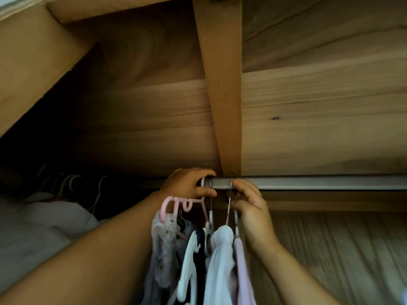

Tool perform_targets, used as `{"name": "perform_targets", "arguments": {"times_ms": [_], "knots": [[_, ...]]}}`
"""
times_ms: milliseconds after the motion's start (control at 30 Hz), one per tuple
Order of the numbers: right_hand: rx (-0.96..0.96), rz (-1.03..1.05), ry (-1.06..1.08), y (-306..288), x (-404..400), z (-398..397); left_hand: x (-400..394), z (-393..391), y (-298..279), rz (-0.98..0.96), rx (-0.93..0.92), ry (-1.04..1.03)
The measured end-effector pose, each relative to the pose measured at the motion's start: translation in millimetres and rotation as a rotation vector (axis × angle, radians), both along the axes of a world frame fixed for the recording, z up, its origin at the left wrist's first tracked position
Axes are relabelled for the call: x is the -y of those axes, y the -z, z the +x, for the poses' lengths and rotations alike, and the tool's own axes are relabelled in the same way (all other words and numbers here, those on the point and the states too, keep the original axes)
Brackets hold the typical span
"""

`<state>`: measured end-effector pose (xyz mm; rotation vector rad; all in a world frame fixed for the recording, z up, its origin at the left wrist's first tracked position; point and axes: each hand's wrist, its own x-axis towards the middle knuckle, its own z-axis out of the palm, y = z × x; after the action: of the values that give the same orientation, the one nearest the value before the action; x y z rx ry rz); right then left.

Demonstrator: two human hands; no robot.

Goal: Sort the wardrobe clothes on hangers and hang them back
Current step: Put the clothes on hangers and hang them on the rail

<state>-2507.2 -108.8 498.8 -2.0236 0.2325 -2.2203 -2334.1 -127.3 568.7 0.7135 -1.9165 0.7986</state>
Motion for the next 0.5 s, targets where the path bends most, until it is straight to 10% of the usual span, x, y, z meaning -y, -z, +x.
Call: {"name": "perform_targets", "arguments": {"times_ms": [500], "knots": [[-0.046,0.048,-0.027,0,2,20,-14,15,7,0.048,-0.058,-0.124]]}}
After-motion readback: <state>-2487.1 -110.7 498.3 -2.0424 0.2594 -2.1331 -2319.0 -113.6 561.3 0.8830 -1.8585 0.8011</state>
